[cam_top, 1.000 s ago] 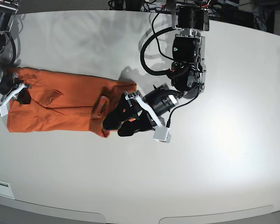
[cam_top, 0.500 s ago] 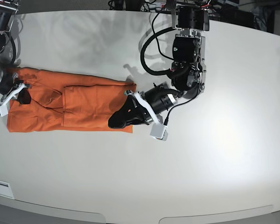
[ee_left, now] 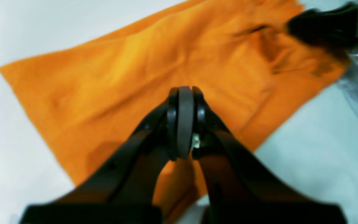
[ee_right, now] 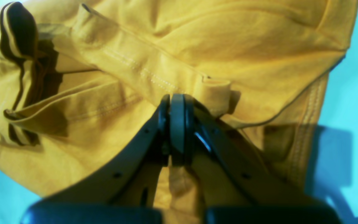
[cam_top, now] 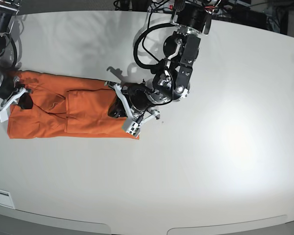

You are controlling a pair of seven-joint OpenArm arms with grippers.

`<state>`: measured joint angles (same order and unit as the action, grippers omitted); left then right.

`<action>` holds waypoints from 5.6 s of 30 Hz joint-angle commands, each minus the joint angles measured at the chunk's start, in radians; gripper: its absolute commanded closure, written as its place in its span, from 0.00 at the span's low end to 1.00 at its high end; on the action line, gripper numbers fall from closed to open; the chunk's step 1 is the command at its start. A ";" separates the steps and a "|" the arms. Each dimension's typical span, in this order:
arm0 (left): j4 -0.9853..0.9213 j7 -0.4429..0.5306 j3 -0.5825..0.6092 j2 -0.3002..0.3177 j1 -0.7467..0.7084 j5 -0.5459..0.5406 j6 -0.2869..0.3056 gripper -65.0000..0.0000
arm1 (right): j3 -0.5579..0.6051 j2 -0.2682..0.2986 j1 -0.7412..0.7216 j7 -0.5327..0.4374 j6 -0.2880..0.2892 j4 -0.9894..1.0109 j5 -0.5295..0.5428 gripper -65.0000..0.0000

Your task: Fold the T-shirt properly

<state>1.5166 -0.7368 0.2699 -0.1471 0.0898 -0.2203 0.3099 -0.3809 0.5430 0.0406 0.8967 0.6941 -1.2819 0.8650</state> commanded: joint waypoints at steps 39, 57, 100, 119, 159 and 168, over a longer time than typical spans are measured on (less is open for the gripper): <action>-0.096 0.018 0.002 0.158 0.031 -0.024 -0.033 1.00 | -0.039 0.108 -0.117 0.304 0.004 0.351 0.340 0.47; -0.095 0.010 0.002 0.158 0.042 -0.056 -0.010 1.00 | -0.037 0.002 -0.116 0.335 0.004 0.350 0.336 0.77; 0.069 -0.233 -0.316 0.239 -0.004 -0.453 0.143 1.00 | -0.038 0.139 -0.134 0.368 -0.159 -0.359 0.375 1.00; 0.069 -0.229 -0.316 0.239 -0.003 -0.503 0.163 1.00 | -0.038 -0.208 -0.132 0.500 0.004 -0.361 0.619 1.00; 0.069 -0.230 -0.316 0.239 0.008 -0.531 0.196 1.00 | 0.529 -0.362 -0.274 0.500 0.004 -0.340 0.414 0.42; 0.070 -0.240 -0.317 0.337 0.080 -0.510 0.233 1.00 | 0.495 -0.362 -0.279 0.500 0.004 -0.359 0.436 0.43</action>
<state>1.5700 -0.9920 -0.0456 0.1894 0.1558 -0.7174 0.5362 0.1196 0.1795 -0.2119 1.4162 0.6933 -1.6192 1.2705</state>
